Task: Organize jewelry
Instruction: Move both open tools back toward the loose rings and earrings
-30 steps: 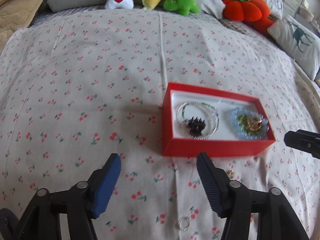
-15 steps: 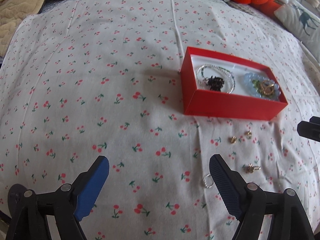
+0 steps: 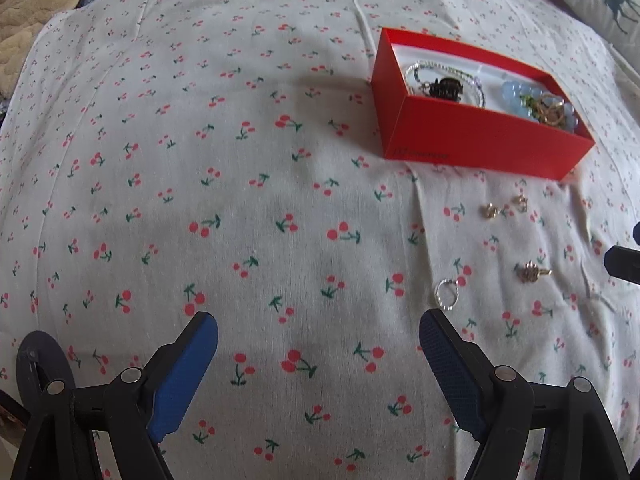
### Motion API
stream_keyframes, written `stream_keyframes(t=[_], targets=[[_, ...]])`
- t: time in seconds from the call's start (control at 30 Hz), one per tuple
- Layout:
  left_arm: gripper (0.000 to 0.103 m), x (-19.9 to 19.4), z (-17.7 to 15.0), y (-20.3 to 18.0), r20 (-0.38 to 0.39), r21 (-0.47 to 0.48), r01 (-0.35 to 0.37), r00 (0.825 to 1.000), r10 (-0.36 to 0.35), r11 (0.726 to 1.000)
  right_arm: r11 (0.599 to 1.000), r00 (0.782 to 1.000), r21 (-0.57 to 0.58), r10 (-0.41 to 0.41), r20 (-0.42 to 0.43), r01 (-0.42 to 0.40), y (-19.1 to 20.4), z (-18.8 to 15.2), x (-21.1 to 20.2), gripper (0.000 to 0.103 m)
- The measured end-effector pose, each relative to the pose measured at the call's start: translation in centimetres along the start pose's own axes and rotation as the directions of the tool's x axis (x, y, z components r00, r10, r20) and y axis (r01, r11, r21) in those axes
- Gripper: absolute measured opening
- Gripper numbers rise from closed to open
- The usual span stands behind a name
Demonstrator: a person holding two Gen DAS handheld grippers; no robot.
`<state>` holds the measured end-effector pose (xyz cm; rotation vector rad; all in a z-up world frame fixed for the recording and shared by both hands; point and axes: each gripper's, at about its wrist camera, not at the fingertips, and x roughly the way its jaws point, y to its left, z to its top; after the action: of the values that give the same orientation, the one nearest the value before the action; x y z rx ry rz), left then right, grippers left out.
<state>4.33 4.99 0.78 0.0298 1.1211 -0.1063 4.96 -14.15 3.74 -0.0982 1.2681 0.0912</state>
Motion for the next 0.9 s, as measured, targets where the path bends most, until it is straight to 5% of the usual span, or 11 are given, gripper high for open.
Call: stream_keyframes(t=[0.4,0.9], targets=[[0.086,1.8,-1.8,0.3,-0.044,0.018,-0.017,0.999,0.018,1.000,0.999,0.998,-0.029,-0.027,-0.062,0.025,0.0,-1.5,2.1,0.064],[0.086,2.1,-2.4,-1.2,-0.002,0.096,0.007,1.000,-0.007,0.995,0.995,0.993,-0.091,-0.050,-0.108,0.040,1.8,-1.8,4.4,0.064]])
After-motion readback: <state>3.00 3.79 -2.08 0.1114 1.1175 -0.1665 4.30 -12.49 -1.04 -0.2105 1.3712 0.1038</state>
